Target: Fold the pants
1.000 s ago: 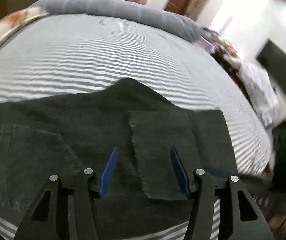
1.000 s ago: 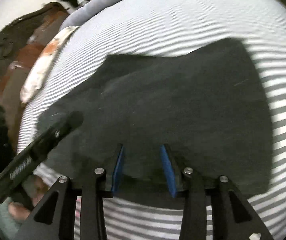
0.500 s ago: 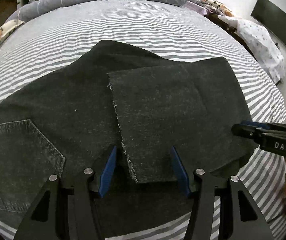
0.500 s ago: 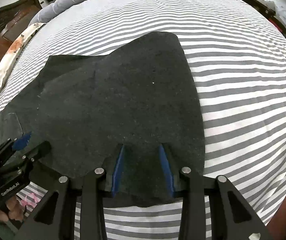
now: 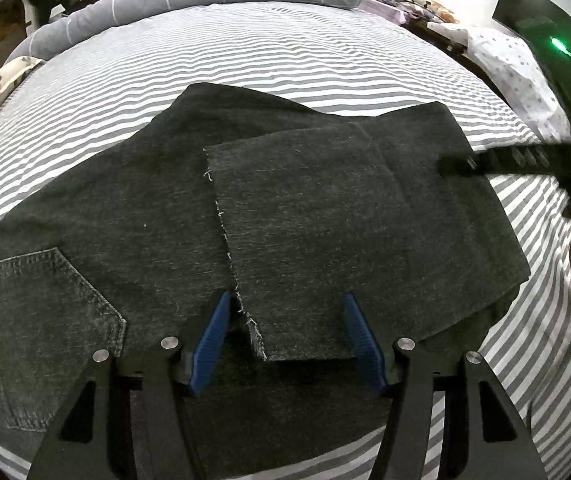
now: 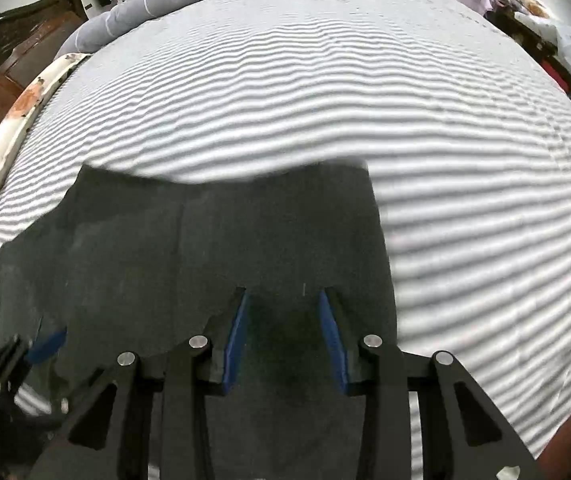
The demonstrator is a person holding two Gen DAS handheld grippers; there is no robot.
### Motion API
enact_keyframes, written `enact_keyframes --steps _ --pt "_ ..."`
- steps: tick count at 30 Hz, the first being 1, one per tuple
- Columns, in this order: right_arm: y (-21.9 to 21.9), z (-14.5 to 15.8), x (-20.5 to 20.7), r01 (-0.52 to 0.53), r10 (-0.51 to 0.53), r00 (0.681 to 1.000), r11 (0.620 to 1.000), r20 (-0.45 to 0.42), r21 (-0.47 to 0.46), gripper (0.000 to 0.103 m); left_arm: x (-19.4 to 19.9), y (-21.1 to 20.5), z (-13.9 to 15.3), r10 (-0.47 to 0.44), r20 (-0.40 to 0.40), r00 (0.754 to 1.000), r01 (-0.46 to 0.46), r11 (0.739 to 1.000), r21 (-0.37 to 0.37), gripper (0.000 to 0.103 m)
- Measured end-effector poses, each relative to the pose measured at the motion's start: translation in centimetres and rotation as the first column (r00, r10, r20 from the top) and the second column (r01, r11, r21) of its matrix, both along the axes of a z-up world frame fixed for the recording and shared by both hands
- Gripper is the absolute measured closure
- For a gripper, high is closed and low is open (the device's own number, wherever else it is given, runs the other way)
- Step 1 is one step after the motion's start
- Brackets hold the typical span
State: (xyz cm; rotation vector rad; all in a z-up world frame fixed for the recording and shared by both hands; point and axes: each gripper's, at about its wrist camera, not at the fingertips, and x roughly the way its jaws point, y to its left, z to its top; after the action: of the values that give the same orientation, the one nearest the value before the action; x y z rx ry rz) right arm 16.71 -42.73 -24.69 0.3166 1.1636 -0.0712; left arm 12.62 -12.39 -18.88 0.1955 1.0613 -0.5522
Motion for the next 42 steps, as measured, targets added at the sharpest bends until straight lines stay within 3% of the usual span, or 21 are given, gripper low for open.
enact_keyframes --steps 5,10,15,21,26,29,32,36,39,40,42 --pt "-0.9 -0.6 3.6 0.016 -0.016 1.000 1.000 -0.024 -0.004 0.068 -0.1 -0.1 0.0 -0.006 0.007 1.000 0.006 1.000 0.001 0.041" --pt "-1.2 -1.2 4.2 0.015 -0.015 0.999 1.000 -0.039 0.006 0.068 -0.2 -0.3 -0.1 -0.010 0.013 1.000 0.010 1.000 0.007 0.041" --pt "-0.9 0.6 1.5 -0.002 0.002 1.000 1.000 -0.016 0.013 0.068 -0.3 -0.5 -0.1 -0.010 0.021 1.000 0.010 1.000 0.008 0.041" --pt "-0.2 0.4 -4.7 -0.004 0.007 0.998 0.999 -0.063 0.047 0.068 -0.2 0.2 0.3 0.002 0.012 1.000 -0.002 1.000 -0.019 0.041" --pt "0.7 -1.5 -7.3 0.000 0.004 0.994 0.999 -0.105 0.039 0.068 0.0 2.3 1.3 0.051 0.003 0.999 -0.050 0.996 -0.077 0.041" --pt "1.1 -1.5 -7.2 0.004 -0.001 0.994 0.999 -0.105 0.032 0.063 0.6 5.1 3.0 0.140 -0.036 0.989 -0.145 0.975 -0.168 0.041" --pt "0.9 -0.3 -7.5 0.009 -0.007 0.999 0.999 -0.045 0.043 0.063 0.8 9.3 5.6 0.271 -0.046 0.962 -0.272 0.919 -0.284 0.041" --pt "0.3 1.3 -9.6 0.028 -0.034 0.998 0.993 0.054 0.112 0.059 0.3 16.5 7.1 0.443 -0.108 0.890 -0.448 0.804 -0.391 0.041" --pt "-0.3 1.8 -11.9 0.032 -0.051 0.993 0.984 0.111 0.174 0.057 -0.5 22.7 6.6 0.584 -0.173 0.793 -0.594 0.681 -0.428 0.041" --pt "-0.4 1.6 -12.5 0.039 -0.062 0.991 0.980 0.115 0.195 0.057 -0.9 25.2 6.1 0.626 -0.215 0.749 -0.647 0.622 -0.442 0.041" --pt "-0.9 1.1 -13.6 0.054 -0.088 0.988 0.966 0.125 0.253 0.057 -1.7 28.7 5.1 0.686 -0.270 0.676 -0.719 0.532 -0.448 0.041"
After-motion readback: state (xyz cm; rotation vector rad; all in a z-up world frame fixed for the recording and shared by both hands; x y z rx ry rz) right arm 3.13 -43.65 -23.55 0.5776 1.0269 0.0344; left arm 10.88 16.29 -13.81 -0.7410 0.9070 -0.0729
